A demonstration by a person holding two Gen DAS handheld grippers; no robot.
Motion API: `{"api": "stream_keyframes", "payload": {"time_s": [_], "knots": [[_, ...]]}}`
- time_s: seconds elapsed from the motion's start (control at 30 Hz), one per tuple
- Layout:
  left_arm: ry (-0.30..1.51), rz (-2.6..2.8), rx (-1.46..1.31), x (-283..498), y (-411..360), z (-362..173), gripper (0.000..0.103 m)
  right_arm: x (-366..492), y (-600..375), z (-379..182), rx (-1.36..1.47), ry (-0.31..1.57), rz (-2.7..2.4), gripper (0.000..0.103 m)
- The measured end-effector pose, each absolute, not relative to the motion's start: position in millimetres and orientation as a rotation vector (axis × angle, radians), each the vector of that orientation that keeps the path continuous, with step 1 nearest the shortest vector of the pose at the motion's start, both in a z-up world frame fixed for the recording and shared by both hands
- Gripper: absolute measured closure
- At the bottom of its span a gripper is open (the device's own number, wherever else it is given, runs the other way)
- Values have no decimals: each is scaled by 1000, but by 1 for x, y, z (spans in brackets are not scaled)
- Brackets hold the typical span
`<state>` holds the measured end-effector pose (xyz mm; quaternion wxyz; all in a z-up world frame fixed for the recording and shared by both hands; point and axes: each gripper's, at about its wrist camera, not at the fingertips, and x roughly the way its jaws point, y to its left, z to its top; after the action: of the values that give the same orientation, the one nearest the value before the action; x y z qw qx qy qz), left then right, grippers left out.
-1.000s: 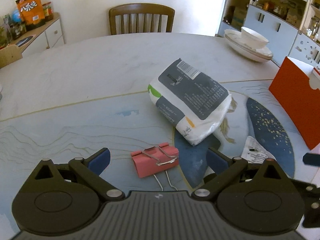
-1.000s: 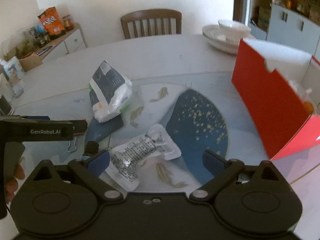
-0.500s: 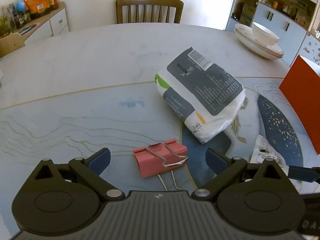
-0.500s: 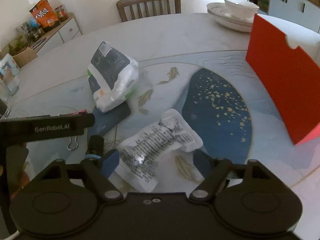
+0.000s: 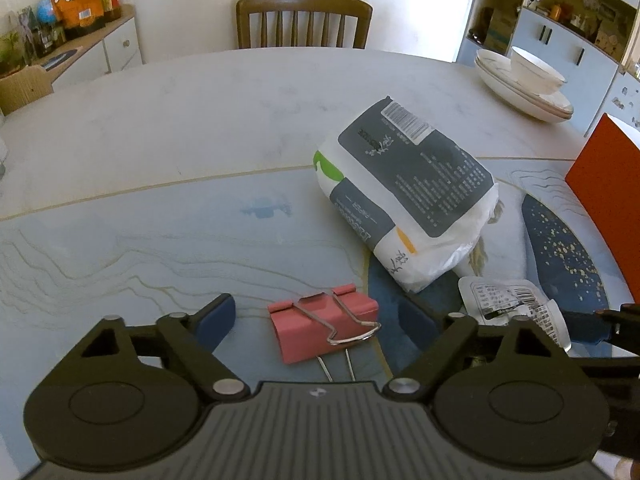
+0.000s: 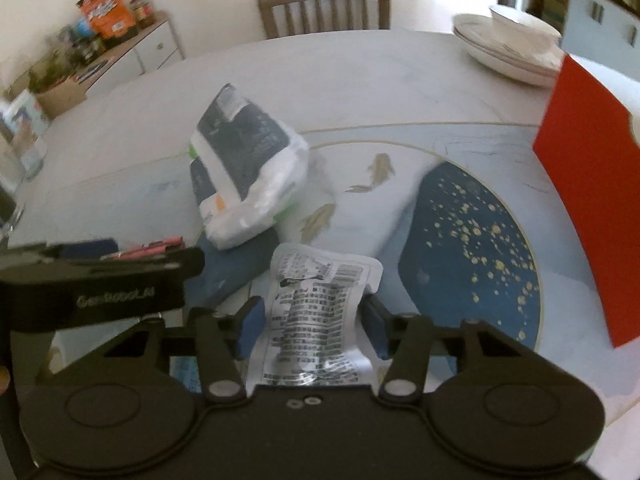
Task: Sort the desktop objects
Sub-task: 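Grasp the pink binder clip with the left gripper while the right gripper grasps the white packet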
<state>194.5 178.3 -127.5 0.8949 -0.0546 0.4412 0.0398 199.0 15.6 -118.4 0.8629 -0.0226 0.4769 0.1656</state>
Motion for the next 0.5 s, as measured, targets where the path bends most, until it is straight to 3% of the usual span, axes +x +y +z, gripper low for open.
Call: {"api": "stream_keyframes", "payload": {"time_s": [0.23,0.33,0.5], "knots": [[905,89,-103,193,176,-124,47,200,8,-116,-20,1002,368,67],[917,95,-94,194,173,-123,47,201,2,-114,19,1002,372,75],[927,87,-99,193,170,-122,48,200,-4,-113,30,992,364,78]]}}
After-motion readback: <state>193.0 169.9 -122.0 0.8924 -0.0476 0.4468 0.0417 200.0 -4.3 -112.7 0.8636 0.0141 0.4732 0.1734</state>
